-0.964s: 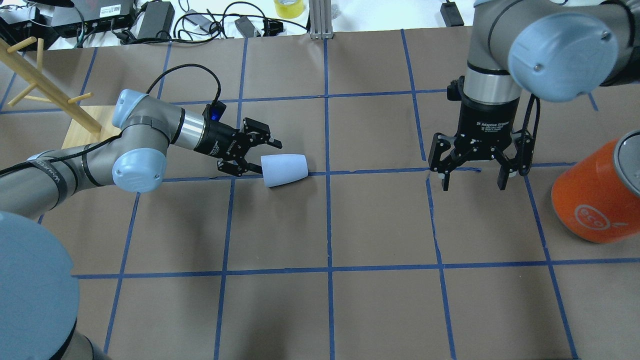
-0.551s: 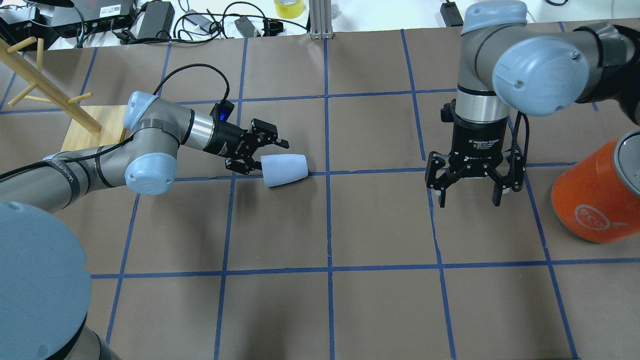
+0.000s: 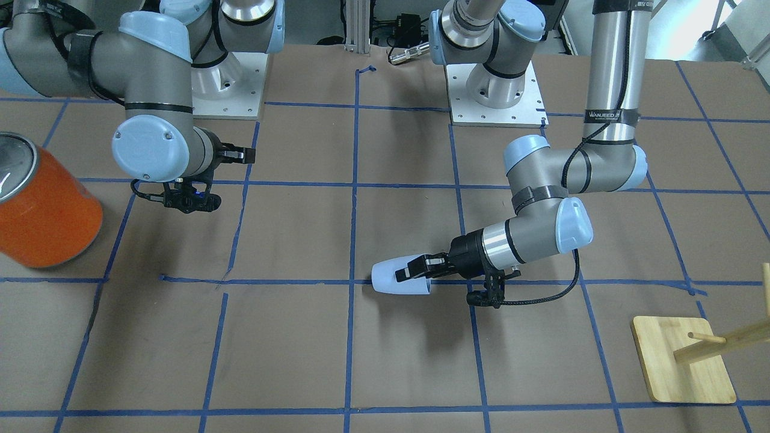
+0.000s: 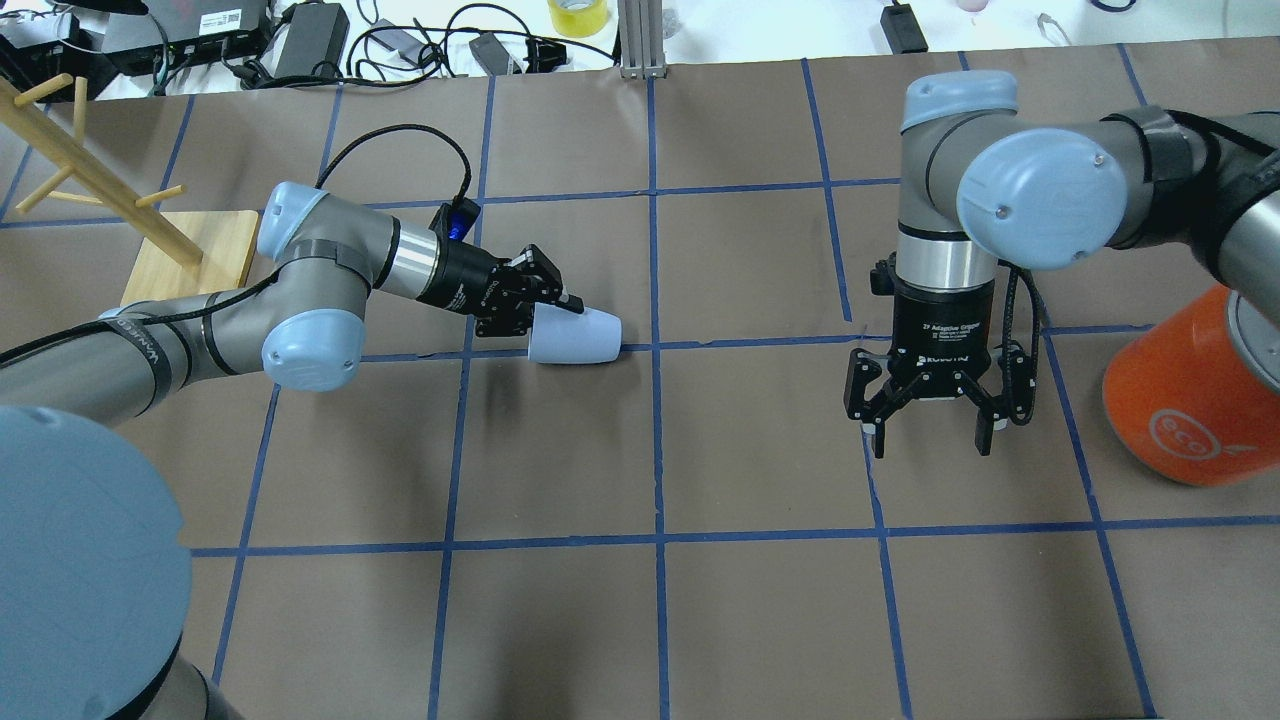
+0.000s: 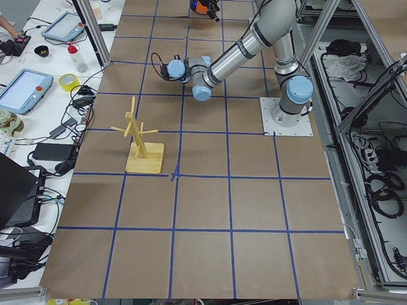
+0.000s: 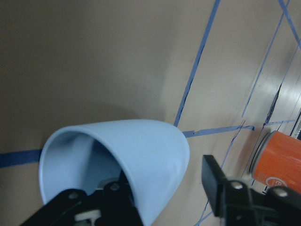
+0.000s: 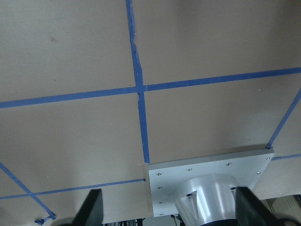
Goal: Flip cup
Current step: 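Grasp the cup rim with the left gripper and lift it, then rotate the cup upright with the left gripper and lower it near the wooden stand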
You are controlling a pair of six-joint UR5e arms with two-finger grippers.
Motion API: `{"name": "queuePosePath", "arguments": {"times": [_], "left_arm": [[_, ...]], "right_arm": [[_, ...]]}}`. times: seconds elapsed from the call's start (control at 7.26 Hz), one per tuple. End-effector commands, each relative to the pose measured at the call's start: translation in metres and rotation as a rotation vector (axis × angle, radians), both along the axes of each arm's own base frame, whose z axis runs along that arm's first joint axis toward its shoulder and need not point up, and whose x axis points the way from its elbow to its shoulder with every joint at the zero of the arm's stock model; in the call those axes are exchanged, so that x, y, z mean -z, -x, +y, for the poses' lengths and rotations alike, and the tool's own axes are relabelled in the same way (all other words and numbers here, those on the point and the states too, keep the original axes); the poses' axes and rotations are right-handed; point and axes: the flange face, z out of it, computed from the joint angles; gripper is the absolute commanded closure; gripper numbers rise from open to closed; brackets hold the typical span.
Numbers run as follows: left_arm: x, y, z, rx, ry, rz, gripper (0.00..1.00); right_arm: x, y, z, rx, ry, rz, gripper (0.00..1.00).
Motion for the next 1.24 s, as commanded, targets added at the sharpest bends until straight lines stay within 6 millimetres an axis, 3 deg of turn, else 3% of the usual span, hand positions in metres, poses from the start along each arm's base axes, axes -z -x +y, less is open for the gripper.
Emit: {"name": "queuePosePath", "arguments": {"times": [0.0, 0.14, 0.41, 0.55, 0.69, 0.83, 0.96, 1.1], "left_arm": [[-0.018, 0.004, -0.001, -0.008, 0.028, 0.050, 0.96], [-0.027, 0.005, -0.001, -0.013, 0.042, 0.066, 0.96], [-0.043, 0.002, -0.001, -0.023, 0.056, 0.031, 1.00], [-0.051, -0.013, -0.008, -0.034, 0.072, -0.168, 1.00], [-0.078, -0.034, -0.027, -0.026, 0.130, -0.432, 1.00], [-0.100, -0.038, -0.039, 0.030, 0.131, -0.575, 1.00], [-0.108, -0.050, -0.046, 0.103, 0.162, -0.695, 1.00], [-0.104, -0.060, -0.049, 0.162, 0.171, -0.794, 1.00]], "right_arm": [[-0.020, 0.002, -0.018, -0.004, 0.112, 0.007, 0.00], [-0.049, 0.002, -0.043, -0.003, 0.240, 0.009, 0.00], [-0.103, 0.004, -0.070, 0.002, 0.358, 0.013, 0.00], [-0.116, 0.005, -0.075, 0.010, 0.384, 0.005, 0.00], [-0.119, 0.002, -0.067, 0.017, 0.356, 0.005, 0.00], [-0.140, -0.002, -0.050, 0.010, 0.356, 0.002, 0.00], [-0.162, -0.001, -0.038, 0.000, 0.397, 0.012, 0.00], [-0.177, 0.000, -0.036, -0.002, 0.456, 0.013, 0.00]]}}
